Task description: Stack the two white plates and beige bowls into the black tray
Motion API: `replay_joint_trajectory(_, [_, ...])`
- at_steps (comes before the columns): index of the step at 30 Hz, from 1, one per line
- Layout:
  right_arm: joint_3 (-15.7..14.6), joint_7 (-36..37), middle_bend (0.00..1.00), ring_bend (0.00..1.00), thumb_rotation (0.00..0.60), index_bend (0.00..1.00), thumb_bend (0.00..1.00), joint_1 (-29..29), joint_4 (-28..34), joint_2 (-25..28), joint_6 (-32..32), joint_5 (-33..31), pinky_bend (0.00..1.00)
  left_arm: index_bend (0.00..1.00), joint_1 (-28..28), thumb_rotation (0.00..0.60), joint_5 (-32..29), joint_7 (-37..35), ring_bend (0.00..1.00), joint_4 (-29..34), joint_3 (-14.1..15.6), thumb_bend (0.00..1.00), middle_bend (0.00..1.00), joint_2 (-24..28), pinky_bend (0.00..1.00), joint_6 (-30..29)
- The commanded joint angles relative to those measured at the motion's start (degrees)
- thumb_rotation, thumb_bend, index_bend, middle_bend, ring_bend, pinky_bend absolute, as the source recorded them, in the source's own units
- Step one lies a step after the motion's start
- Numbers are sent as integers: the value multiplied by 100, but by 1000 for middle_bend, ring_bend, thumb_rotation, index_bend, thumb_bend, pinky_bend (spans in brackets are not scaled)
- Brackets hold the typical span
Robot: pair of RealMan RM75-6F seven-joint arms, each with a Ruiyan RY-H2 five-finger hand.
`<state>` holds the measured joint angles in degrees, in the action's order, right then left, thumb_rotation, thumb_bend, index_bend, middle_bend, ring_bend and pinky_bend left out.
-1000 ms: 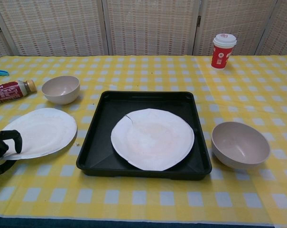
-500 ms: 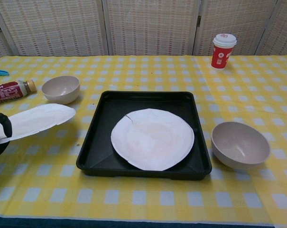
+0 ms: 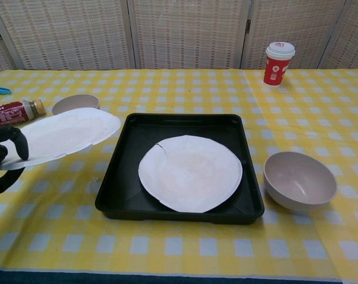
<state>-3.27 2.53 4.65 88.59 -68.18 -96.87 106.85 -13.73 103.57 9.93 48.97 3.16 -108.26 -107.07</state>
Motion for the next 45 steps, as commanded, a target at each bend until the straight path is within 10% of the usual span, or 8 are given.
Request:
replay_joint_trajectory(1, [-27,55,0,0,600,0,300,-35,-9,34,-84,67,0,637,-227,600,171,361,1000,372,-35,550,1000,29,1000,199])
replay_joint_trajectory(17, [55,1207,0,0,600,0,301,-332,-79,413,-1183,224,0,633,-1011,600,12,301,1000,543,-310,566,1000,-366,1000,1517])
replay_joint_trajectory(45, [302,2888,0,0,600,0,300,-732,-311,643,-2176,-176,0,618,-2013,600,-277,-958,1000,-2062,-531,567,1000,-2174,1000,2067])
